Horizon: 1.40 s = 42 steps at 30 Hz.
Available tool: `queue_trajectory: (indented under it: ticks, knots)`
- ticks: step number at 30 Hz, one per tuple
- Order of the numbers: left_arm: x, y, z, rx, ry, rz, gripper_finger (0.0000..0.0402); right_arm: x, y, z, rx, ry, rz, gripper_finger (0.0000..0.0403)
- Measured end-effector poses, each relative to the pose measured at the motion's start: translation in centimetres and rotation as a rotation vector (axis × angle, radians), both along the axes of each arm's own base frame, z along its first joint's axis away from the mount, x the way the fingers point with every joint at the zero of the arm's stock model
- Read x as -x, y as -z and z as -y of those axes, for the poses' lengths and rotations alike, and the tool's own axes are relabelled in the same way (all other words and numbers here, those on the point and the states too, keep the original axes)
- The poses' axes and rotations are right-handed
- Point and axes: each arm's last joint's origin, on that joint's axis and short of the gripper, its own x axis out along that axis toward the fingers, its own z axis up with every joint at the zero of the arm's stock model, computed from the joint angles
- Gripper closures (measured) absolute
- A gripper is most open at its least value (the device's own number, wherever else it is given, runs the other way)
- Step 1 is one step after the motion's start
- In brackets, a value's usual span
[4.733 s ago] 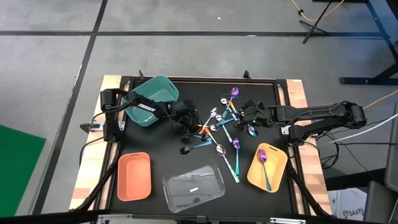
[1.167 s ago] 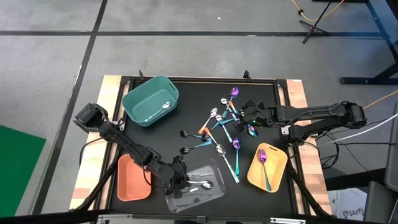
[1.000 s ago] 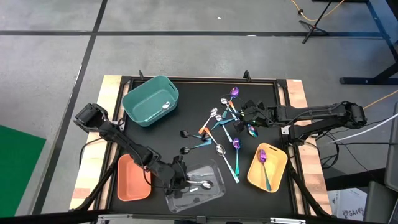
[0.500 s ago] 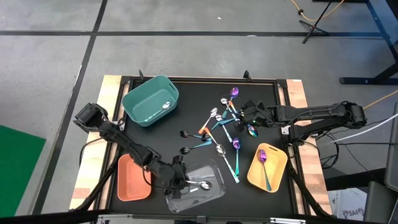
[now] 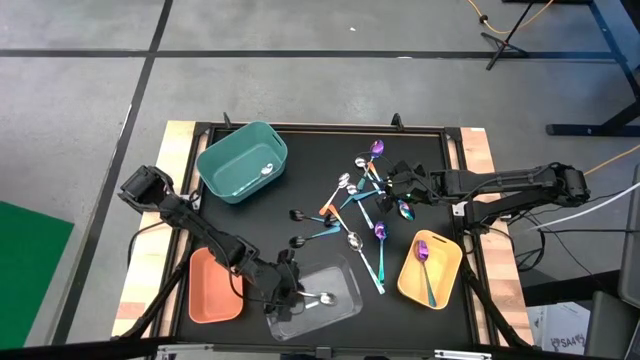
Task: Sort silverware by color (type)
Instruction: Adjust the yellow bin
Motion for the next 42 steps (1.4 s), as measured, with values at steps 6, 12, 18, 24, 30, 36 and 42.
queue_trajectory:
  ticks: [6,12,18,24,30,36,42]
  knots:
    - [0.0,0.0,0.0,-0.002,-0.002,0.0,0.03,0.0,0.0,0.0,0.0,0.0,0.0,0.0331]
    - [0.0,0.0,0.0,-0.008,-0.016,0.011,0.0294,0.0,0.0,0.0,0.0,0.0,0.0,0.0331]
    - [-0.2,-0.1,0.0,0.004,-0.018,0.031,0.0299,0.0,0.0,0.0,0.0,0.0,0.0,0.0331]
    - [-0.2,-0.2,0.0,0.007,-0.019,0.035,0.0306,0.0,0.0,0.0,0.0,0.0,0.0,0.0331]
    - [-0.4,-0.5,0.1,0.029,-0.019,0.068,0.0307,0.0,0.0,0.0,0.0,-0.001,0.0,0.0331]
    - [-0.3,-0.7,0.2,0.058,0.016,0.061,0.0307,0.0,0.0,0.0,0.0,0.0,0.0,0.0331]
    - [-0.2,-1.7,-0.1,0.065,0.026,0.085,0.0307,0.0,0.0,0.0,0.0,-0.001,-0.001,0.0331]
